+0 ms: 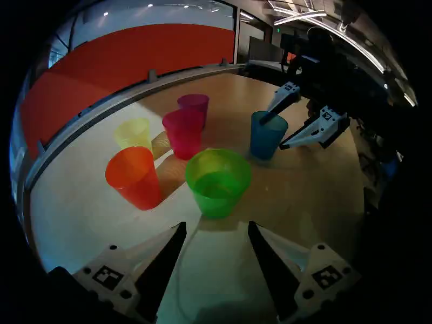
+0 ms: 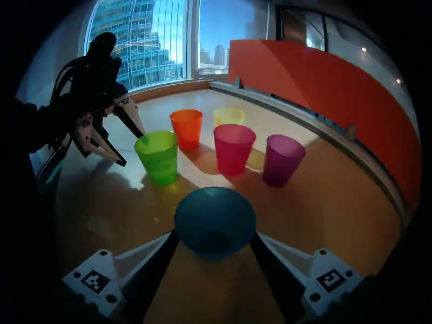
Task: Pour water
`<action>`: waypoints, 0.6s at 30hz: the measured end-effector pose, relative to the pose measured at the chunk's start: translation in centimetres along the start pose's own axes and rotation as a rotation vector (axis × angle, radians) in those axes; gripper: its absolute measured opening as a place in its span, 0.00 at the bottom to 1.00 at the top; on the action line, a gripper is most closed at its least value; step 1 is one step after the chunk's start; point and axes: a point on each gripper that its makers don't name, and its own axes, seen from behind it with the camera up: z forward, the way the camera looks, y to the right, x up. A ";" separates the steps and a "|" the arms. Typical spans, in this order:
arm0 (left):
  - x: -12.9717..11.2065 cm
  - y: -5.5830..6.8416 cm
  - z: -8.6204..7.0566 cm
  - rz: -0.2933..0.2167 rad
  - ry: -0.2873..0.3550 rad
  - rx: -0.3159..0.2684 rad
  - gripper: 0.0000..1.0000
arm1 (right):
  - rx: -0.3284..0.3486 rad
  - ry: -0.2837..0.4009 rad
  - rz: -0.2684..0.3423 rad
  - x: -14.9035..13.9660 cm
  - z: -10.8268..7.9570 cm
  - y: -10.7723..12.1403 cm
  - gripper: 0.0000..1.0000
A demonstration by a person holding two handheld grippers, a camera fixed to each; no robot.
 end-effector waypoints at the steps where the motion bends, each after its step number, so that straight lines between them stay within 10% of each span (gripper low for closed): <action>1: -0.1 -0.1 -0.2 -0.004 0.003 0.005 0.84 | -0.006 0.001 0.001 -0.1 -0.2 0.0 1.00; 18: 0.0 -0.8 -4.7 -0.076 0.112 0.140 0.84 | -0.110 0.071 0.061 -1.0 -5.0 0.2 1.00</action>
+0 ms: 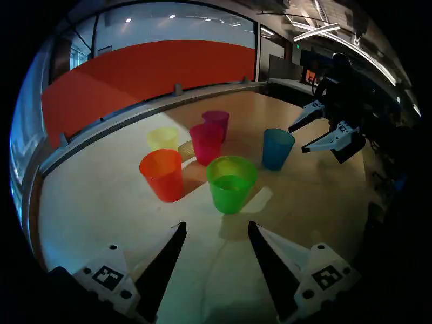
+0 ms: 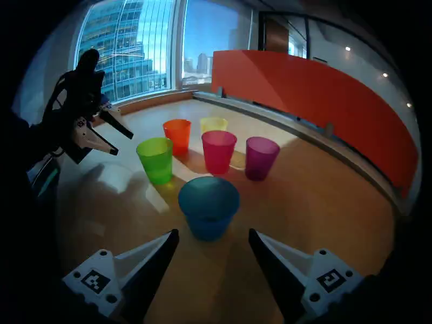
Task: Pour water
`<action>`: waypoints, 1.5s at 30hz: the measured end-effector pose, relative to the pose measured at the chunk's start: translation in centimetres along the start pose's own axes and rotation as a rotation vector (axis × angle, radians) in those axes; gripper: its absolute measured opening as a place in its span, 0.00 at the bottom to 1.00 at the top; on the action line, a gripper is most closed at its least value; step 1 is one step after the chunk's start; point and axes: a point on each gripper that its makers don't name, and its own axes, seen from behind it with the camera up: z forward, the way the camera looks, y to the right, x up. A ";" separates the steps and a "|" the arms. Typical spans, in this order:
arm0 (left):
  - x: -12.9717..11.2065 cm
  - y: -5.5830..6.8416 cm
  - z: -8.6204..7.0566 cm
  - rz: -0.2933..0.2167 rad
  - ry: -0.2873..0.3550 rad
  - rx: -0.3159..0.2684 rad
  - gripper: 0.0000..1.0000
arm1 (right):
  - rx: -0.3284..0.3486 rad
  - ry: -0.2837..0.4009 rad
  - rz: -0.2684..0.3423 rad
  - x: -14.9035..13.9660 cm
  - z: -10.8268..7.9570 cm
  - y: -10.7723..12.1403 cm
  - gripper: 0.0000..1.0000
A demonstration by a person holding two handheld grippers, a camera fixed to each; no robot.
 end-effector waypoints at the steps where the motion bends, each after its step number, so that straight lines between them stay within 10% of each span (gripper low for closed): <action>1: 0.0 -0.2 -0.2 -0.005 0.007 0.013 0.84 | -0.010 0.007 0.006 0.0 -0.3 0.2 1.00; 23: 1.6 -5.6 -3.2 -0.116 0.239 0.269 0.84 | -0.318 0.238 0.111 3.8 -5.9 6.0 1.00; 45: 5.7 -10.5 -9.5 -0.246 0.553 0.586 0.84 | -0.705 0.563 0.208 10.5 -11.0 11.6 1.00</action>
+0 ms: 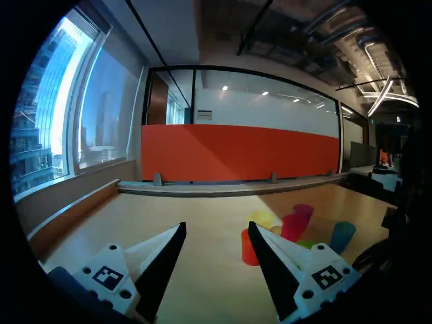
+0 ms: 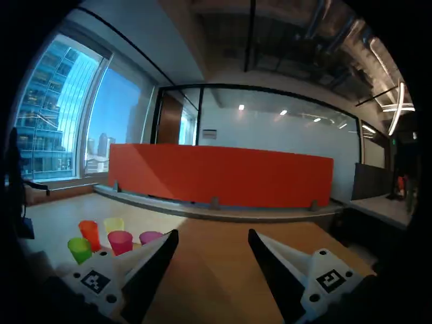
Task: Pour water
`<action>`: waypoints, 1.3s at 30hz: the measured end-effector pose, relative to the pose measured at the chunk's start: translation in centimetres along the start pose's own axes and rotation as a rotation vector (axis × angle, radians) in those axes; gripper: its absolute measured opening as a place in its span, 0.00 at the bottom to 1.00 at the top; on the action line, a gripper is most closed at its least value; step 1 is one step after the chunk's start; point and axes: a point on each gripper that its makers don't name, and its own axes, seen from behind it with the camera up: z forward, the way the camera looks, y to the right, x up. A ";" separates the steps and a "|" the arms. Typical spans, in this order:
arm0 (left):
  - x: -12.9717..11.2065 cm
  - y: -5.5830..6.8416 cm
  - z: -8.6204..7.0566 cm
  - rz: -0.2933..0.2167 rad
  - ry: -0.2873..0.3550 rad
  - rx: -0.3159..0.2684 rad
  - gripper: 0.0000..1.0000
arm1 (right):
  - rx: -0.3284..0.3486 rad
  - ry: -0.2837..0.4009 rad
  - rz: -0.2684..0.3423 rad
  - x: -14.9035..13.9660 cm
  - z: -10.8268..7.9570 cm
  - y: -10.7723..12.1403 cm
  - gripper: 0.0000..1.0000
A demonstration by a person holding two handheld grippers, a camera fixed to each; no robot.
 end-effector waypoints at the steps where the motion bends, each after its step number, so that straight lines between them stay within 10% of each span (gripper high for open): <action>1: 0.2 -0.2 0.0 -0.001 0.009 0.010 0.84 | -0.016 0.006 0.004 0.1 -0.1 0.2 1.00; 18: 2.6 -0.6 0.0 0.041 0.076 0.066 0.84 | -0.147 0.031 0.018 -0.4 -1.4 2.6 1.00; 39: -0.8 -0.5 1.0 0.050 0.094 0.115 0.84 | -0.160 0.015 0.021 -0.9 -1.4 2.5 1.00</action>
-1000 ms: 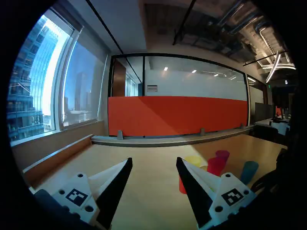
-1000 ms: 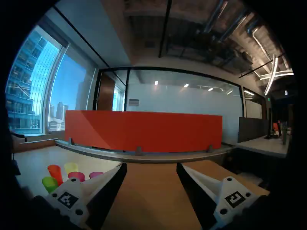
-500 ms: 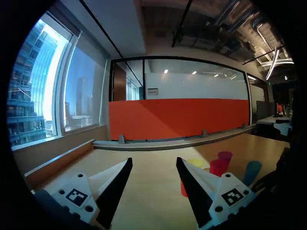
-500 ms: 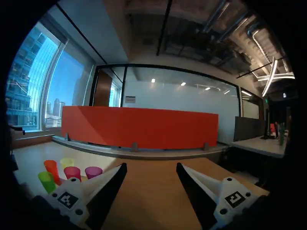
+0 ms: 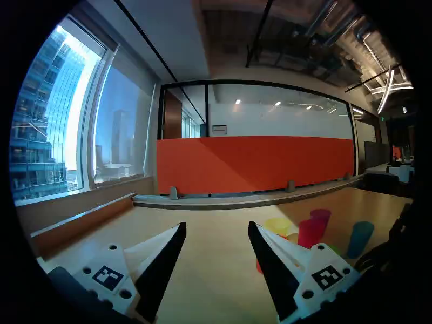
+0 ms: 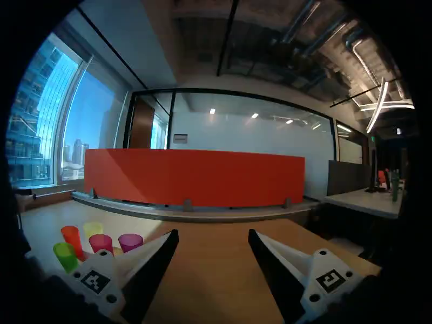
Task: Pour water
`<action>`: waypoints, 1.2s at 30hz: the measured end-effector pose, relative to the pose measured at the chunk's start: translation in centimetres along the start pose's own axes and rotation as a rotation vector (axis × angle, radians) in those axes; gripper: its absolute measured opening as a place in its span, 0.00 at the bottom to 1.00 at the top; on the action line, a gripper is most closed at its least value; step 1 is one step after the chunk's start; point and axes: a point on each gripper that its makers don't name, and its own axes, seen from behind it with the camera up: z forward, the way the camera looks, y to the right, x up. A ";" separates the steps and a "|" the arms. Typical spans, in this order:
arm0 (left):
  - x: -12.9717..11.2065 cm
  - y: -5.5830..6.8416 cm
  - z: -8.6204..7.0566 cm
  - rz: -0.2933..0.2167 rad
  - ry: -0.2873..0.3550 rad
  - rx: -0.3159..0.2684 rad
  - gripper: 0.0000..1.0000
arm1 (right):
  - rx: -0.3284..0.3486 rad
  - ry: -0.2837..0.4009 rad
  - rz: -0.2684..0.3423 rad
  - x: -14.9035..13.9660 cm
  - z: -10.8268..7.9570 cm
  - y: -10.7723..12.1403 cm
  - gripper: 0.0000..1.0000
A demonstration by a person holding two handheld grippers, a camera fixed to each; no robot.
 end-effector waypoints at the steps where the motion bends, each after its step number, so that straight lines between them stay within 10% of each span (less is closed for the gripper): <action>1: -0.3 0.0 0.0 -0.002 -0.002 0.001 0.84 | -0.001 -0.001 0.003 0.0 0.0 0.0 1.00; 36: -4.1 0.8 0.9 -0.030 -0.014 -0.002 0.84 | -0.023 -0.010 0.010 0.4 -0.1 0.0 1.00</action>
